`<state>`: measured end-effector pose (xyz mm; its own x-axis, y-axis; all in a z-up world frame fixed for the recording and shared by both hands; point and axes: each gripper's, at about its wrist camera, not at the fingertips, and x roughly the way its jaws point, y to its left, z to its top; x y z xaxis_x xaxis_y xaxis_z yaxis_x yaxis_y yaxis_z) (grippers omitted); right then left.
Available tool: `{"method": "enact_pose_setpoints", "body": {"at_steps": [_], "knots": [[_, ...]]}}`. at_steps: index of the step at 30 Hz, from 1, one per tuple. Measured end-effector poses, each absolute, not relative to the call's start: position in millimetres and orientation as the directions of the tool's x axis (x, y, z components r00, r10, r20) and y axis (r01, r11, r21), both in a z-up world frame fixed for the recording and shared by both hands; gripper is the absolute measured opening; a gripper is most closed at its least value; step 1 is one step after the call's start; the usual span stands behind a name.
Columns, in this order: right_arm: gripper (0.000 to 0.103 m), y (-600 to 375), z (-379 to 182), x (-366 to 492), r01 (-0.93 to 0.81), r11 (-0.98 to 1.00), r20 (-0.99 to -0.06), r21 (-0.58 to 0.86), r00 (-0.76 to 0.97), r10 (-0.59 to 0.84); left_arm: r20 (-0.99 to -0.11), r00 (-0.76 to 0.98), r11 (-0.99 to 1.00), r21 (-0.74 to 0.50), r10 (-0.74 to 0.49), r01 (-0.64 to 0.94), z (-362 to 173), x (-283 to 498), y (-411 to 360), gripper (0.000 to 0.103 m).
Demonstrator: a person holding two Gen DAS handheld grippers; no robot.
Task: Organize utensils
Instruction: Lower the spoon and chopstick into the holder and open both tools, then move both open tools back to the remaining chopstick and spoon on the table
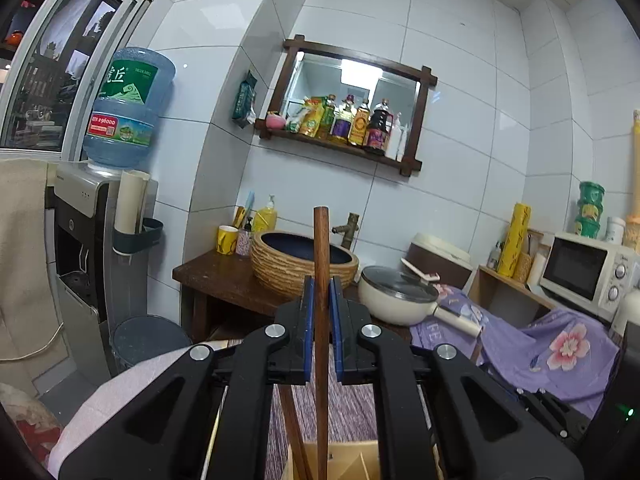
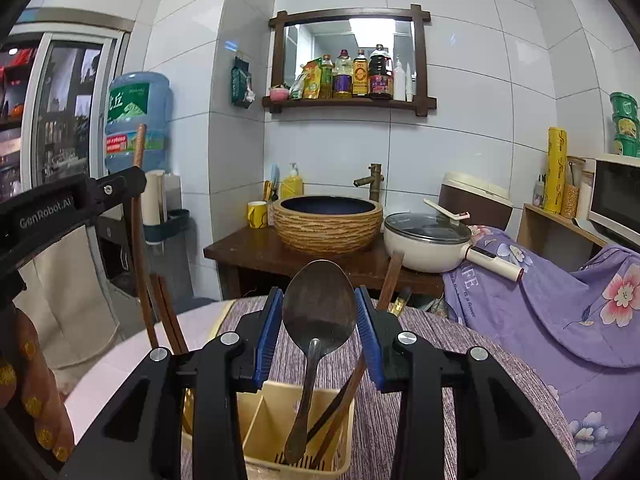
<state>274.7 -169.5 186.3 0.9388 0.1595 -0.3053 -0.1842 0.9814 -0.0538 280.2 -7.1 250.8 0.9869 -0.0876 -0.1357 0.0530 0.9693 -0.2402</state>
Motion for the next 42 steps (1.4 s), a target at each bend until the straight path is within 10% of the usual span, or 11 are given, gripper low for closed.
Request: {"method": "enact_pose_setpoints", "body": {"at_steps": [12, 22, 26, 32, 42], "knots": [[0.037, -163, 149, 262, -0.213, 0.97, -0.39, -0.115, 0.908, 0.153, -0.261, 0.955, 0.981, -0.168, -0.138, 0.096, 191, 263, -20, 0.008], [0.059, -170, 156, 230, -0.216, 0.966, -0.34, -0.145, 0.927, 0.156, -0.28, 0.946, 0.982, -0.141, -0.165, 0.129, 199, 237, -16, 0.011], [0.066, -178, 155, 205, -0.246, 0.959, -0.348, -0.144, 0.92, 0.183, -0.328, 0.933, 0.986, -0.112, -0.151, 0.12, 191, 210, -11, 0.073], [0.066, -190, 125, 189, -0.28, 0.958, -0.509, -0.055, 0.834, 0.214, -0.527, 0.838, 0.99, -0.068, -0.141, 0.123, 151, 187, -12, 0.073], [0.066, -203, 71, 170, -0.241, 0.97, -0.643, 0.037, 0.737, 0.208, -0.77, 0.605, 0.966, -0.061, -0.205, 0.249, 57, 172, -34, 0.036]]}}
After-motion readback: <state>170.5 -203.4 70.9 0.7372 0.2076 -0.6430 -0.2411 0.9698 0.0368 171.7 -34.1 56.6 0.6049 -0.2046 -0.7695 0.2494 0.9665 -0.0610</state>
